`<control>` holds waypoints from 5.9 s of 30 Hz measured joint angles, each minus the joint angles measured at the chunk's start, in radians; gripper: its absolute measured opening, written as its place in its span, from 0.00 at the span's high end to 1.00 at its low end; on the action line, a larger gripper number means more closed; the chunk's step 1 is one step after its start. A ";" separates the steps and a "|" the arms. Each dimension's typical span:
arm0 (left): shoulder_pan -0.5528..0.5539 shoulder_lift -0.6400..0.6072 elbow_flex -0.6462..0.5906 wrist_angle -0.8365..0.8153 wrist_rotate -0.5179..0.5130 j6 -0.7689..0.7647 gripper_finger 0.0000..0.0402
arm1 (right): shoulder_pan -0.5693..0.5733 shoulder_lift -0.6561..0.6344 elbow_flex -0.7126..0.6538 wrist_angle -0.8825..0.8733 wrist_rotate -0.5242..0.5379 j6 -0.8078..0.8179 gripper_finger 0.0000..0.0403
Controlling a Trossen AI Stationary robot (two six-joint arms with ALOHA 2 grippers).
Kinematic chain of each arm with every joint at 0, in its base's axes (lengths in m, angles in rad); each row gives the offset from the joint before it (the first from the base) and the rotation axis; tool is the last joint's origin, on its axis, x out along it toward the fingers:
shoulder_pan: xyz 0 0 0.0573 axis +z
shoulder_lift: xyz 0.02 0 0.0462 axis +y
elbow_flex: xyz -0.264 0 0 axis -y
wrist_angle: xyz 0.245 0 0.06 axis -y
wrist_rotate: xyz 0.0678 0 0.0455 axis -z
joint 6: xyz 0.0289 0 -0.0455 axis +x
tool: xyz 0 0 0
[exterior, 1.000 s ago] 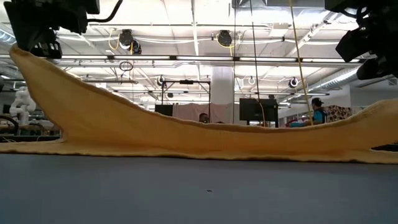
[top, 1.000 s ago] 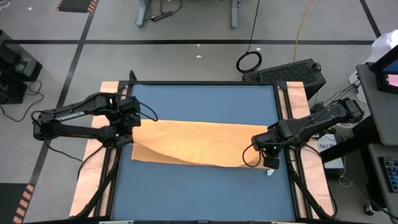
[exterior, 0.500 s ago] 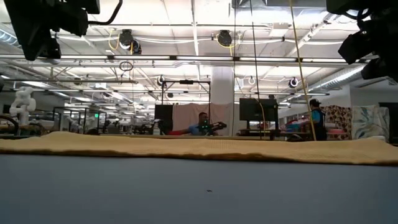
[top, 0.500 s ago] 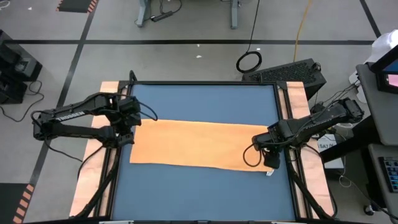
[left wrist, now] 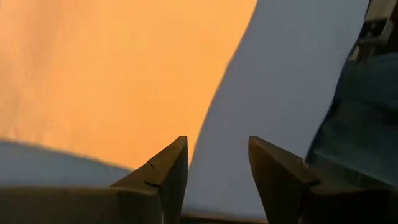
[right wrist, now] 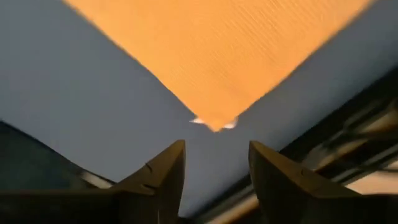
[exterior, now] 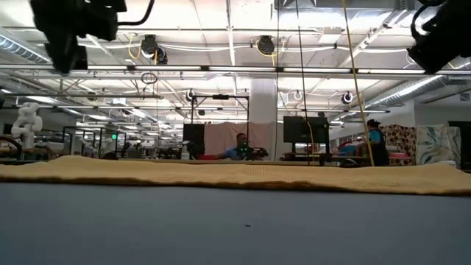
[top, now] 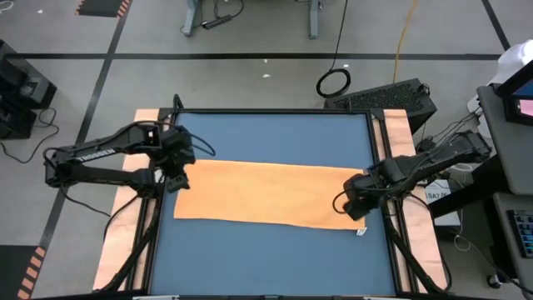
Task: Roll towel into tight, uniform cylinder
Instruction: Fold the orange microfiber cloth
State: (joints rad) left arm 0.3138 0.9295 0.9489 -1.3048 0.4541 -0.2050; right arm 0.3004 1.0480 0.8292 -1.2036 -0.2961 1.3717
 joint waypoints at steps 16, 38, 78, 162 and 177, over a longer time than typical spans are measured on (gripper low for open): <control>0.065 0.364 0.005 0.623 -0.020 -0.146 0.57 | -0.259 0.053 0.164 0.327 0.403 0.119 0.59; 0.120 0.490 0.056 0.550 -0.145 -0.412 0.57 | -0.814 0.425 0.196 0.371 -0.068 -0.839 0.68; 0.167 0.540 -0.035 0.394 -0.205 -0.147 0.57 | -0.819 0.406 -0.073 0.318 0.153 -0.776 1.00; 0.291 0.419 -0.153 0.295 -0.473 -0.269 0.99 | -0.632 0.123 -0.124 0.423 0.270 -0.449 1.00; 0.385 0.491 -0.337 0.726 -0.618 -0.129 0.98 | -0.609 0.123 -0.123 0.473 0.190 -0.520 1.00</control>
State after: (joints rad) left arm 0.6985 1.4209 0.6121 -0.5790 -0.1635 -0.3344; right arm -0.3084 1.1709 0.7063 -0.7305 -0.1064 0.8514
